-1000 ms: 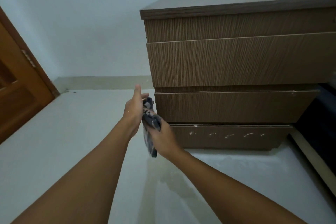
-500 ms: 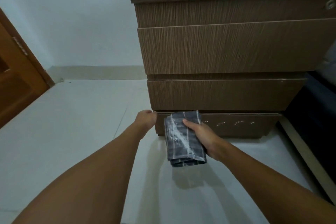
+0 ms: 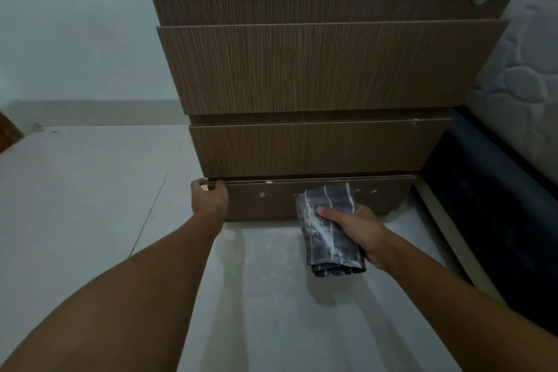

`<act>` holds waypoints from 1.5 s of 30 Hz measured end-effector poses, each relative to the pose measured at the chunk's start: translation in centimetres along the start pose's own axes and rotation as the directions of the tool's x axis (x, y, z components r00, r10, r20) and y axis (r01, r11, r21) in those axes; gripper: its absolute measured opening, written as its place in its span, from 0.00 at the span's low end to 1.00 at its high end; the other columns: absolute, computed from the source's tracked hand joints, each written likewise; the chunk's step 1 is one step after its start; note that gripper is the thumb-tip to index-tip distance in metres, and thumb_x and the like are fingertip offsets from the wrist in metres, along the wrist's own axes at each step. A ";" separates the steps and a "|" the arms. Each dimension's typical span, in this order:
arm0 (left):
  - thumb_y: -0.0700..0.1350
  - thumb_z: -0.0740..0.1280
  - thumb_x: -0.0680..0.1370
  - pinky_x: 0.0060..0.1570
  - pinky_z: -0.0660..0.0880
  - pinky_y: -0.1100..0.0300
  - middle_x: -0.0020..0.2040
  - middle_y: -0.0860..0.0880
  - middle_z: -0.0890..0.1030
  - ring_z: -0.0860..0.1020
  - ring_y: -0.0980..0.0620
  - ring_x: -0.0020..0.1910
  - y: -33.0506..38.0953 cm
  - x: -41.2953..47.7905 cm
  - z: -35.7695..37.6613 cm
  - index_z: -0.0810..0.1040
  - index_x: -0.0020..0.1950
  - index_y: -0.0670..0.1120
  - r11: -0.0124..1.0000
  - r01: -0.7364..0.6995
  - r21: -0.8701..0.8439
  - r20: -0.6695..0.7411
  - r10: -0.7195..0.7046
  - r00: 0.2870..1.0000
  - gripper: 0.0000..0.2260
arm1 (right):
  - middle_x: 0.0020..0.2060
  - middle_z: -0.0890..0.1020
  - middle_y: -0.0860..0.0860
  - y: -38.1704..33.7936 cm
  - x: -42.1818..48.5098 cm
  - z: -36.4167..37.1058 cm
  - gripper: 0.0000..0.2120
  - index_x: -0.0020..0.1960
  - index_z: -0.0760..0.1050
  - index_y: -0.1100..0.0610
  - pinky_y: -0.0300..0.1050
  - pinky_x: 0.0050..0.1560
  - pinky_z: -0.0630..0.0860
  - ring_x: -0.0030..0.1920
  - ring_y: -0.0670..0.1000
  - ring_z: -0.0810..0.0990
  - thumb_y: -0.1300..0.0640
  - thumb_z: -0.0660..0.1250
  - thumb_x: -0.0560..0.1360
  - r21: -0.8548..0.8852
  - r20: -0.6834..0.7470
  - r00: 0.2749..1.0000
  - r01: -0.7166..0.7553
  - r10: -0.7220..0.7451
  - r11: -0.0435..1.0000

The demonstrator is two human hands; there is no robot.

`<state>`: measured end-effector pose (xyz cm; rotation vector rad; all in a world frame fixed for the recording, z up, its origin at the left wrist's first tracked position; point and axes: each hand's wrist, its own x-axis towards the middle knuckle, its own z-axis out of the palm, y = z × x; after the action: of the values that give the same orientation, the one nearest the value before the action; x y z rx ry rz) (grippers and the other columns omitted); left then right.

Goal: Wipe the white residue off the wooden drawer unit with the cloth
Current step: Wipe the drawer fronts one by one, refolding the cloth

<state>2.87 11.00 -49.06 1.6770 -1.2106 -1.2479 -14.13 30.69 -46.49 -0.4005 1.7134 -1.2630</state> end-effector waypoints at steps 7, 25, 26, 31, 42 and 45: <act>0.45 0.64 0.78 0.51 0.73 0.52 0.52 0.44 0.72 0.72 0.44 0.49 0.4 -0.2 0.8 0.66 0.56 0.48 0.989 0.087 -0.123 -0.020 -0.090 0.996 0.10 | 0.44 0.84 0.53 1.8 -0.4 -2.7 0.13 0.55 0.78 0.57 0.43 0.38 0.78 0.42 0.54 0.84 0.54 0.74 0.72 -0.011 -0.267 0.957 0.118 -0.116 0.993; 0.53 0.63 0.80 0.55 0.69 0.49 0.67 0.39 0.71 0.70 0.38 0.65 -0.7 -0.9 -1.6 0.64 0.71 0.41 0.981 0.065 0.183 0.105 -0.085 0.991 0.24 | 0.52 0.78 0.58 3.4 -3.5 -10.7 0.24 0.64 0.74 0.58 0.53 0.44 0.75 0.47 0.59 0.77 0.67 0.72 0.68 -0.884 -0.393 0.403 0.084 -0.826 0.461; 0.53 0.62 0.80 0.58 0.69 0.47 0.68 0.39 0.70 0.70 0.38 0.66 -0.7 -0.9 -1.8 0.64 0.71 0.41 0.977 0.071 0.199 0.118 -0.096 0.988 0.24 | 0.51 0.79 0.58 3.0 -3.5 -10.9 0.25 0.63 0.75 0.59 0.53 0.44 0.74 0.46 0.59 0.77 0.67 0.73 0.68 -0.916 -0.338 0.393 0.072 -0.855 0.396; 0.51 0.61 0.81 0.60 0.69 0.43 0.70 0.40 0.69 0.69 0.38 0.66 -1.0 -0.6 -3.1 0.63 0.72 0.43 0.963 0.072 0.261 0.182 -0.123 0.976 0.22 | 0.49 0.80 0.59 1.0 -2.4 -11.4 0.24 0.62 0.77 0.58 0.50 0.40 0.72 0.42 0.59 0.77 0.66 0.74 0.67 -0.997 -0.052 0.424 0.032 -0.904 0.072; 0.51 0.62 0.81 0.62 0.69 0.41 0.70 0.42 0.69 0.69 0.39 0.67 -1.7 0.6 -4.2 0.67 0.70 0.45 0.948 0.036 0.316 0.252 -0.120 0.960 0.20 | 0.60 0.78 0.56 -0.9 1.3 -12.3 0.24 0.66 0.74 0.53 0.56 0.61 0.70 0.57 0.58 0.76 0.55 0.73 0.71 -0.996 0.089 0.707 0.077 -0.701 -0.049; 0.51 0.63 0.81 0.61 0.69 0.41 0.70 0.43 0.70 0.69 0.39 0.67 -1.7 0.7 -4.2 0.68 0.69 0.45 0.947 0.032 0.319 0.255 -0.118 0.960 0.19 | 0.58 0.79 0.55 -0.7 2.0 -12.0 0.18 0.66 0.69 0.50 0.49 0.52 0.71 0.53 0.55 0.76 0.52 0.65 0.77 -0.964 0.023 0.840 0.162 -0.543 0.211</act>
<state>7.42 10.89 -49.65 1.8330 -1.5907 -1.4277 -25.23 35.73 -46.47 -1.4690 2.6884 -0.3677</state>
